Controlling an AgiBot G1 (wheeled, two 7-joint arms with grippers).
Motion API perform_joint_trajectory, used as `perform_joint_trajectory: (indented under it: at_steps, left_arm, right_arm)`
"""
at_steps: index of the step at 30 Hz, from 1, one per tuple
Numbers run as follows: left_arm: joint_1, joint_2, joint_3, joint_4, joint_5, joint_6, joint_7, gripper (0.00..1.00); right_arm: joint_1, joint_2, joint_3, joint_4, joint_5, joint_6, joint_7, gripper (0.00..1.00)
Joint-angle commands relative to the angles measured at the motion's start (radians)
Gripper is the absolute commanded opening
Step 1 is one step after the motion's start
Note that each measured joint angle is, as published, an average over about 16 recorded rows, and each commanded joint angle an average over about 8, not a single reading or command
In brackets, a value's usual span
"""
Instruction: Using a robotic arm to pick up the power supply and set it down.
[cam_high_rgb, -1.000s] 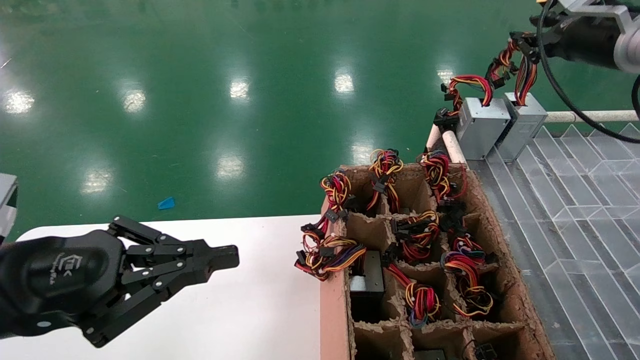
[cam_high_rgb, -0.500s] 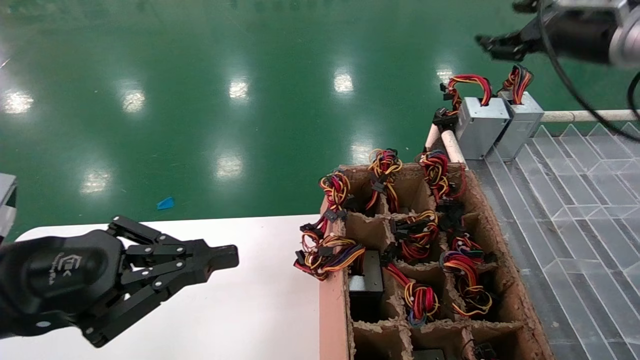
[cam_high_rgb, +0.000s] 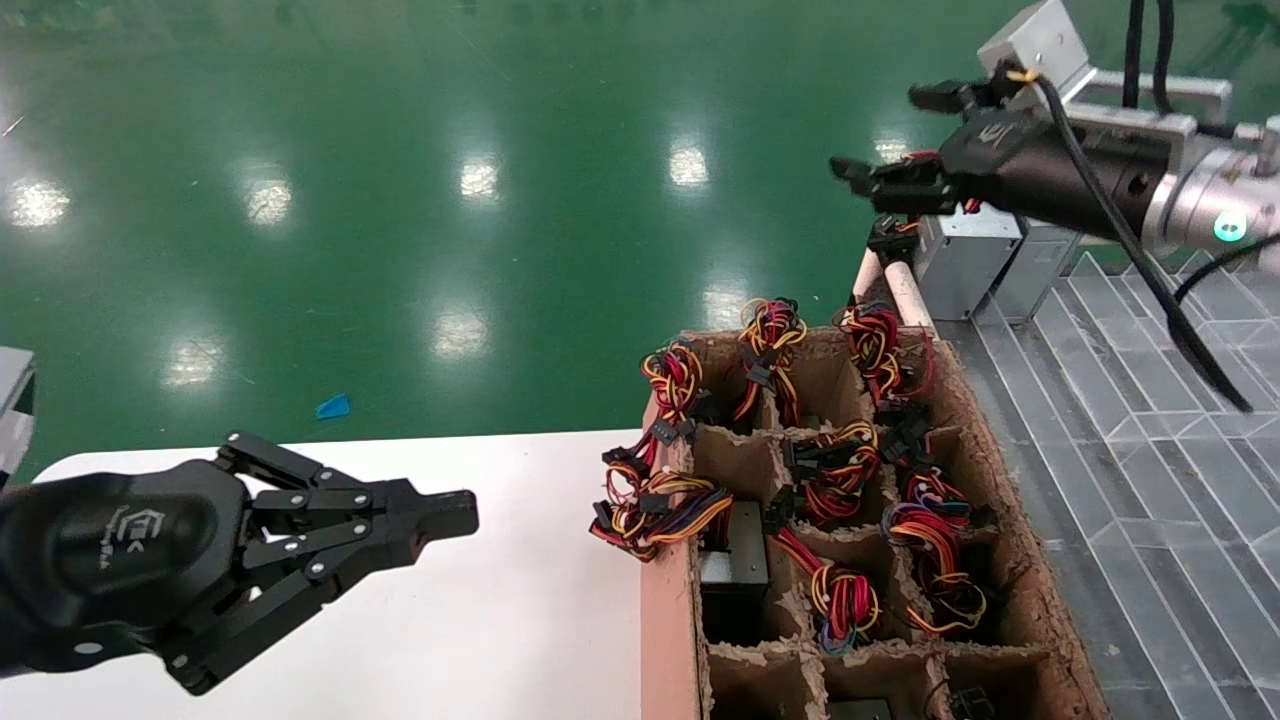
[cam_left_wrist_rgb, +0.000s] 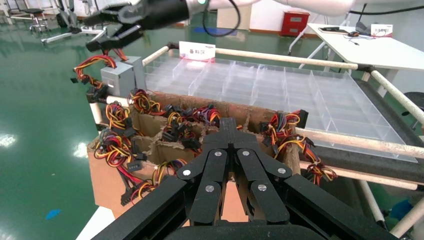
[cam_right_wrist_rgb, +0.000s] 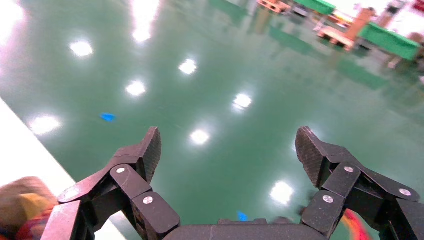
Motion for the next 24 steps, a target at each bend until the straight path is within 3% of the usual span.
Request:
perform_joint_trajectory:
  at_steps: [1, 3, 4, 24]
  left_arm:
    - [0.0, 0.0, 0.0, 0.0, 0.0, 0.0, 0.0, 0.71]
    - [0.0, 0.0, 0.0, 0.0, 0.0, 0.0, 0.0, 0.96]
    - [0.0, 0.0, 0.0, 0.0, 0.0, 0.0, 0.0, 1.0]
    - [0.0, 0.0, 0.0, 0.0, 0.0, 0.0, 0.0, 1.0]
  right_arm:
    - [-0.035, 0.016, 0.021, 0.042, 0.017, -0.03, 0.016, 1.0]
    - [-0.068, 0.031, 0.042, 0.083, 0.034, -0.058, 0.03, 1.0]
    - [-0.085, 0.039, 0.053, 0.104, 0.043, -0.073, 0.038, 1.0]
    - [-0.415, 0.193, 0.258, 0.51, 0.209, -0.358, 0.187, 1.0]
